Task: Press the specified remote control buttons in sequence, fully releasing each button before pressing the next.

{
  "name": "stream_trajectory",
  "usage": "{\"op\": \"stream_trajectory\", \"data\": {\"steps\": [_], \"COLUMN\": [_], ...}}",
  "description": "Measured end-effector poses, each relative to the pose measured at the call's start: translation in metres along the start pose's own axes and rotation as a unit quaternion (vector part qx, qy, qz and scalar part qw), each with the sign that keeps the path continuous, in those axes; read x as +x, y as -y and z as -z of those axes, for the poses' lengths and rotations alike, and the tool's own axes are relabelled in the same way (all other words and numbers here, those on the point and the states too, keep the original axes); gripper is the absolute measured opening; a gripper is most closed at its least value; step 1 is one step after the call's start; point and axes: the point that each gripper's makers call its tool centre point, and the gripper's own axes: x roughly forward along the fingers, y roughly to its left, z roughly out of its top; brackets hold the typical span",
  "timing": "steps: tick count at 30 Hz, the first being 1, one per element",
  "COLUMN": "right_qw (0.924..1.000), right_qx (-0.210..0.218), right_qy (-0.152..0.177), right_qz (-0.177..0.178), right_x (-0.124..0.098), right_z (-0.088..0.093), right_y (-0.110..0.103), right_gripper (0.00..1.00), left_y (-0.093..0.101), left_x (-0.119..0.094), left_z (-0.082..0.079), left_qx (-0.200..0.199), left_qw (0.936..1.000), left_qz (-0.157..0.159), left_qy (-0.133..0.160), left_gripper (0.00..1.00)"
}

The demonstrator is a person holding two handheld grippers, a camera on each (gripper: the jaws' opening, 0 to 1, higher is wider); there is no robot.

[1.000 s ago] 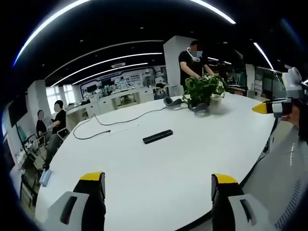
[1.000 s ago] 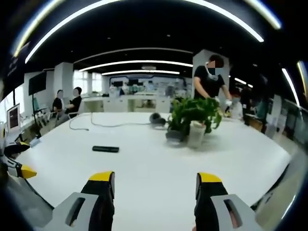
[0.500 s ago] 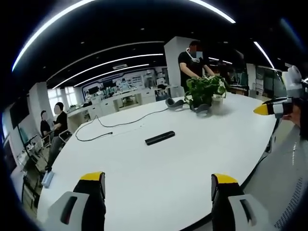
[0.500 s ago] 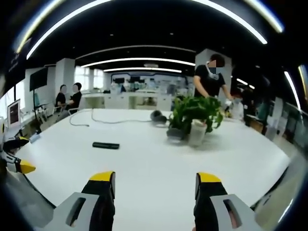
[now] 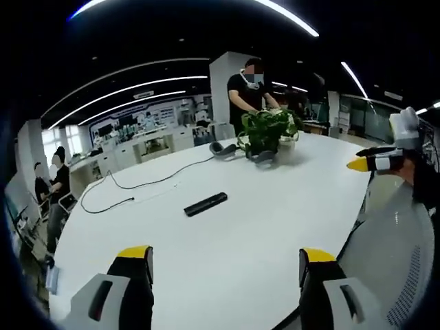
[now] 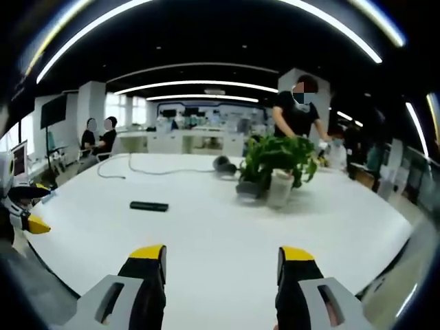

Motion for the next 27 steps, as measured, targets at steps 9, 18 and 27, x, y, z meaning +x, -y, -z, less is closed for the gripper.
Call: {"op": "stream_trajectory", "data": {"steps": [9, 18, 27], "right_qw": [1.0, 1.0, 0.9996], "right_qx": [0.0, 0.001, -0.01], "right_qy": [-0.004, -0.009, -0.027], "right_qz": [0.0, 0.002, 0.005], "right_x": [0.001, 0.002, 0.004], "right_z": [0.002, 0.003, 0.01], "right_y": [0.0, 0.001, 0.001], "right_gripper": [0.62, 0.6, 0.59], "left_y": [-0.024, -0.047, -0.061], "left_x": [0.041, 0.077, 0.122], "left_z": [-0.03, -0.057, -0.05], "left_qx": [0.078, 0.135, 0.182], "left_qw": [0.995, 0.9852, 0.9651], "left_qz": [0.055, 0.092, 0.145], "left_qy": [-0.03, -0.052, -0.12], "left_gripper": [0.86, 0.84, 0.74]}}
